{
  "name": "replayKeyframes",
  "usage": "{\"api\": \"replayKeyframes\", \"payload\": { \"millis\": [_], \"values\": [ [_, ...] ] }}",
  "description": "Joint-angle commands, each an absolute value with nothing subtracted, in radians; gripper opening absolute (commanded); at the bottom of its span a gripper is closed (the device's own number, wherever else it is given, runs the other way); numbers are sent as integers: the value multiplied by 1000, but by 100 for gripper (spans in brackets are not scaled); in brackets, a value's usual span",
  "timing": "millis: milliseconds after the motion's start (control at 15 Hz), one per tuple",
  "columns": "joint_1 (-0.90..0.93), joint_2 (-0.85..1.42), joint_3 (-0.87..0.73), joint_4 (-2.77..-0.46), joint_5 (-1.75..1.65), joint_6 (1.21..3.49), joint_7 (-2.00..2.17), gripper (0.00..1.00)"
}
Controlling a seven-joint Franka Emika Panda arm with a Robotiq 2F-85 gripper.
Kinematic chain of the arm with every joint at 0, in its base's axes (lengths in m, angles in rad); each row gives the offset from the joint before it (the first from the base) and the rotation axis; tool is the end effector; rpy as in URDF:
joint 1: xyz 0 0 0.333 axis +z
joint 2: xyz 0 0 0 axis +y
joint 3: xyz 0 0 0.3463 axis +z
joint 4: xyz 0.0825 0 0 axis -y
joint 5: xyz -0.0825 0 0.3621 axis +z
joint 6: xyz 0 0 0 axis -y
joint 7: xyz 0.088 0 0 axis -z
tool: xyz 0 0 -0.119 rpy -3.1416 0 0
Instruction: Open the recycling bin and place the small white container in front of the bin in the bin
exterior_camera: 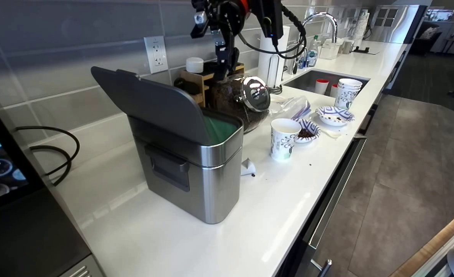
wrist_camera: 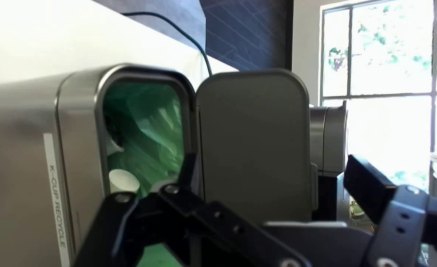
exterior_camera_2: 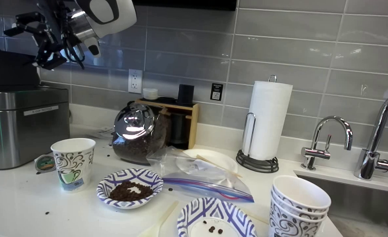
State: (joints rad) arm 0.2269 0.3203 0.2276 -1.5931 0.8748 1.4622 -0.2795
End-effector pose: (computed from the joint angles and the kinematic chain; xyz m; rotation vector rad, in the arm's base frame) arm 0.5028 0.3344 0.5007 -2.0583 -0.6696 0.5905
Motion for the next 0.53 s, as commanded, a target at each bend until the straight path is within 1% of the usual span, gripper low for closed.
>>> {"api": "replayKeyframes", "payload": {
  "millis": [0, 467],
  "values": [
    [221, 263, 218, -1673, 821, 1412, -287, 100],
    [225, 114, 229, -1866, 569, 1538, -517, 100]
  ]
}}
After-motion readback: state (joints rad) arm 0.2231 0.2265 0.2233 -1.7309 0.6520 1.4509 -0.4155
